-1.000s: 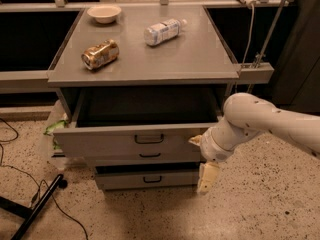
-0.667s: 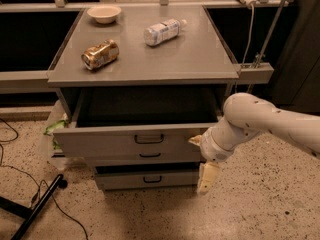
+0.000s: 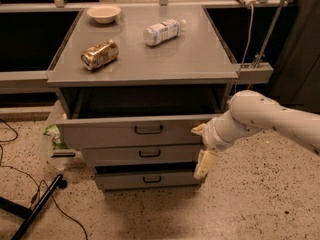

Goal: Close top drawer

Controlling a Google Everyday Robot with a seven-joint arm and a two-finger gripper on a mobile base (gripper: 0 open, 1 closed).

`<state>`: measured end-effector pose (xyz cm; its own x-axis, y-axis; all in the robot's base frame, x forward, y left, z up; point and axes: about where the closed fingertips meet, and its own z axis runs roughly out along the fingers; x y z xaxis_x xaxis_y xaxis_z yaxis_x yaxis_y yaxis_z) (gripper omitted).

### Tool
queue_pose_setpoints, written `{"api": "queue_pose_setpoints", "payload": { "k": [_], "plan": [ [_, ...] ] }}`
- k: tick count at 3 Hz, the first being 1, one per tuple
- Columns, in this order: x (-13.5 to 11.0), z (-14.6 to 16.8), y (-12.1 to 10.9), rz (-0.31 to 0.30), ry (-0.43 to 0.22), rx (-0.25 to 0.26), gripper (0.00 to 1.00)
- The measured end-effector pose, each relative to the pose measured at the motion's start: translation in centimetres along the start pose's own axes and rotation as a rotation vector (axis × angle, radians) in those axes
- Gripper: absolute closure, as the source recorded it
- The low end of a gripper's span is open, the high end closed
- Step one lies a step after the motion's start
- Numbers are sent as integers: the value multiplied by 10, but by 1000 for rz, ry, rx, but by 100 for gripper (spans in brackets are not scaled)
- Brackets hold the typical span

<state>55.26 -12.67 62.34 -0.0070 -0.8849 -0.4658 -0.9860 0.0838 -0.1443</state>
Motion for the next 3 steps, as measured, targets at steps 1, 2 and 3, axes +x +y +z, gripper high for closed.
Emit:
{"api": "queue_pose_setpoints", "payload": {
  "k": [1, 2, 3],
  "plan": [
    [2, -3, -38, 15, -11, 90, 0],
    [6, 2, -60, 23, -17, 126, 0],
    [5, 13, -71, 13, -29, 108, 0]
  ]
}}
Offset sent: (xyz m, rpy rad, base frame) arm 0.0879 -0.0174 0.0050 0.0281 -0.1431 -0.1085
